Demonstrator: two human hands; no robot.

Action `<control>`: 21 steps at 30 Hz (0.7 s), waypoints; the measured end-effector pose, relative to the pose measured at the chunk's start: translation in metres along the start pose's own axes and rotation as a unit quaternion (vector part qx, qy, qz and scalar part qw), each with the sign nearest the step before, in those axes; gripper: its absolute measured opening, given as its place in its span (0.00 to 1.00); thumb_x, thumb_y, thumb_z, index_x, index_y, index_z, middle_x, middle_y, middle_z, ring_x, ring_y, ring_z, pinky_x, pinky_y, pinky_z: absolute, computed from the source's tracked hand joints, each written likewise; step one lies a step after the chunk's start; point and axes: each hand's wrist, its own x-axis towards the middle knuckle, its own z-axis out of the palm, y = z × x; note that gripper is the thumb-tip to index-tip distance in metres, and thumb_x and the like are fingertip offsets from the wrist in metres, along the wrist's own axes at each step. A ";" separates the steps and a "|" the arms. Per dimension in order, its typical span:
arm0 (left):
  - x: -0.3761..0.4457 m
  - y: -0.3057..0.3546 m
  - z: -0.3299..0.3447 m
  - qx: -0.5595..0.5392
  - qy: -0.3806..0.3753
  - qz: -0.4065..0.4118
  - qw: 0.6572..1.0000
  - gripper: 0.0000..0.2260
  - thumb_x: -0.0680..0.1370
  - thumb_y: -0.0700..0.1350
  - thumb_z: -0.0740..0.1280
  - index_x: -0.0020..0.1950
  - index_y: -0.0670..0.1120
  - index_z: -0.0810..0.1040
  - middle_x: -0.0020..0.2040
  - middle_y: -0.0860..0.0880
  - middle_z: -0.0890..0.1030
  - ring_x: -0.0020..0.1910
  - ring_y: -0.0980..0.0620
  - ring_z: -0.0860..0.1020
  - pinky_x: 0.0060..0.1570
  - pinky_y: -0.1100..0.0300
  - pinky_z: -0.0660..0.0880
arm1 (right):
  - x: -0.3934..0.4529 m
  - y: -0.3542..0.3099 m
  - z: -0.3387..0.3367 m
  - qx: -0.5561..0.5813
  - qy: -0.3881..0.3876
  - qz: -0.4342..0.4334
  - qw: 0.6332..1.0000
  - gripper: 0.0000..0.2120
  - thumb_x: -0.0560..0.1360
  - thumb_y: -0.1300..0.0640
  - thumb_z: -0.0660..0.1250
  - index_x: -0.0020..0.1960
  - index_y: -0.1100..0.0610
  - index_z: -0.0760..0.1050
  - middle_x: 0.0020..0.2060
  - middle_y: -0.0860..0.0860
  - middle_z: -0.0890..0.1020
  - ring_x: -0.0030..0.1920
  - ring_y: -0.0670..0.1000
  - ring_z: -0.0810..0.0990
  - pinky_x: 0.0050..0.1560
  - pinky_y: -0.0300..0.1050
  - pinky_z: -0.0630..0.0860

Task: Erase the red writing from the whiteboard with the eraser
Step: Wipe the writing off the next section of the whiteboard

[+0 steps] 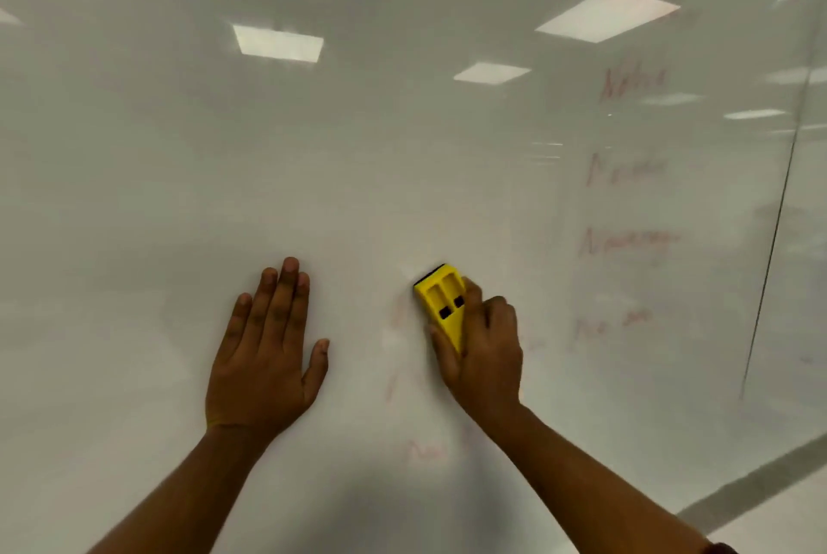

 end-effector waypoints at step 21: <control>-0.003 -0.003 0.002 0.015 0.006 0.019 1.000 0.35 0.84 0.57 0.55 0.86 0.39 0.53 0.87 0.42 0.52 0.87 0.44 0.50 0.85 0.48 0.46 | 0.046 -0.015 0.002 0.002 0.058 0.064 0.996 0.32 0.79 0.38 0.64 0.76 0.55 0.66 0.48 0.52 0.69 0.47 0.54 0.71 0.37 0.44 0.66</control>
